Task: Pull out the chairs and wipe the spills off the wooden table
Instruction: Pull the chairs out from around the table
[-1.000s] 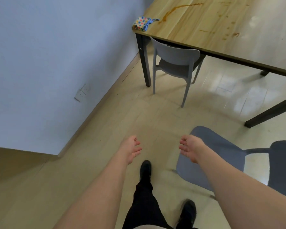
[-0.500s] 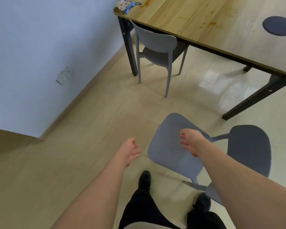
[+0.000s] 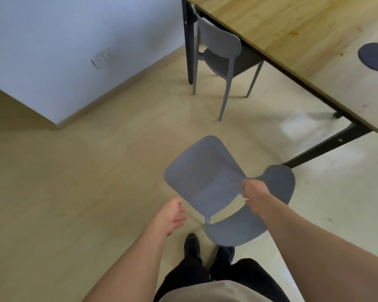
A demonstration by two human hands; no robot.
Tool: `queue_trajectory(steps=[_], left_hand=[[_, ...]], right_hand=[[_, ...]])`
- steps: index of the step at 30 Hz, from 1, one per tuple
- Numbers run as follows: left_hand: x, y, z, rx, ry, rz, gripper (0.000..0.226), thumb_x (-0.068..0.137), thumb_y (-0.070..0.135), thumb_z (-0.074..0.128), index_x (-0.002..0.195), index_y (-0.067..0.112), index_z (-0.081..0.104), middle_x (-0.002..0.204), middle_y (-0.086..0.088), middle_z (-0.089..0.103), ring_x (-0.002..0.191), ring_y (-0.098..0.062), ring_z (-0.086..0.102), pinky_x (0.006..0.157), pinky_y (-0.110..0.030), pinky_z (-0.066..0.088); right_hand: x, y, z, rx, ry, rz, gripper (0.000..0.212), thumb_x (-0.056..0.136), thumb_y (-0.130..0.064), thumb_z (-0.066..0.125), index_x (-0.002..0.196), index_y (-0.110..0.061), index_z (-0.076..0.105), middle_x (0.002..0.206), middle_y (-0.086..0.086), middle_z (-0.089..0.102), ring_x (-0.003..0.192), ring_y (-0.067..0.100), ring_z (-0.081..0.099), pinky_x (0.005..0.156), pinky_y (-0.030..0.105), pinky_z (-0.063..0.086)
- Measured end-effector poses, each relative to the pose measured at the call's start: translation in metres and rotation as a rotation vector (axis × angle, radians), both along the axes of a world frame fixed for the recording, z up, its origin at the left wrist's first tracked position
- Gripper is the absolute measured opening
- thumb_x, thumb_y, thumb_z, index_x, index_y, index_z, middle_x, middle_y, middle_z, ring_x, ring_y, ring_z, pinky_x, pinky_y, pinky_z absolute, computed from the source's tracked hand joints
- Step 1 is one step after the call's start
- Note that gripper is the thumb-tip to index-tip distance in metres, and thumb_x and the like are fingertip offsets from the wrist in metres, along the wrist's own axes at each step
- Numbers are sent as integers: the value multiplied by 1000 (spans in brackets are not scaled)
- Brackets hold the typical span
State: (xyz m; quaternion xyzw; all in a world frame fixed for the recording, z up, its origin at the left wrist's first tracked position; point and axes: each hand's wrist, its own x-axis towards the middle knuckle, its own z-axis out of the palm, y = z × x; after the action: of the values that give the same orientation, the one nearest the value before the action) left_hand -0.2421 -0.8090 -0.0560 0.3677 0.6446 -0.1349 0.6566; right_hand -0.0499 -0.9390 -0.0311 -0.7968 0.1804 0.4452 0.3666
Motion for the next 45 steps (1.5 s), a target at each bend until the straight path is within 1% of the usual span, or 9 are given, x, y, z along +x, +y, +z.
queue_trajectory(steps=[4,9,12,15,19,28,33,36,45], left_hand=[[20,-47,-8,-19,75,-17,21,102,26,40,119,14,46,116,-7,51,98,-25,53,82,-38,46],[52,-103,-6,-142,200,34,17,94,20,45,77,18,45,80,-3,50,71,-23,48,77,-35,42],[64,-122,-17,-150,235,169,25,83,25,55,101,8,57,105,-10,64,87,-31,62,62,-34,52],[61,-131,-38,-58,261,388,51,68,16,57,117,3,55,112,-20,66,92,-38,67,65,-52,59],[73,-137,-12,7,258,585,18,87,5,43,100,2,54,100,-20,66,90,-37,67,76,-56,57],[108,-114,14,272,195,1134,9,79,3,48,71,7,51,75,-9,55,55,-25,54,50,-27,43],[129,-64,21,204,-7,1156,31,84,11,52,115,9,51,99,-12,56,75,-25,58,66,-36,50],[138,-23,30,164,-96,1023,18,84,2,43,99,9,42,81,-9,49,65,-24,52,60,-37,49],[201,91,33,222,-186,790,53,69,-6,40,119,8,45,99,-17,50,81,-40,61,53,-49,57]], right_hand=[[24,-55,-14,-129,-205,26,14,88,-9,45,95,-10,58,82,13,51,62,25,45,52,27,32],[61,-74,-23,-356,-452,210,63,87,-20,53,145,-10,31,142,14,36,127,35,42,103,48,40],[90,-69,-23,-365,-517,270,73,84,-22,58,148,-16,23,147,12,27,133,33,32,108,46,33],[123,-79,-27,-270,-182,165,63,81,-23,56,139,-8,40,135,16,46,122,34,49,99,47,45],[127,-85,-19,-26,288,-39,30,98,-13,44,125,0,49,120,18,59,114,33,59,93,43,50],[147,-39,-6,91,332,51,29,92,6,31,117,-1,45,88,14,60,72,30,60,59,44,47],[162,1,6,145,391,84,16,95,5,35,107,2,46,84,14,61,70,29,61,50,41,48],[171,27,7,149,390,33,13,98,-1,40,109,1,47,83,15,60,68,28,61,37,34,50],[217,77,33,247,337,-298,15,97,7,35,88,0,45,82,15,51,69,33,55,80,47,50]])
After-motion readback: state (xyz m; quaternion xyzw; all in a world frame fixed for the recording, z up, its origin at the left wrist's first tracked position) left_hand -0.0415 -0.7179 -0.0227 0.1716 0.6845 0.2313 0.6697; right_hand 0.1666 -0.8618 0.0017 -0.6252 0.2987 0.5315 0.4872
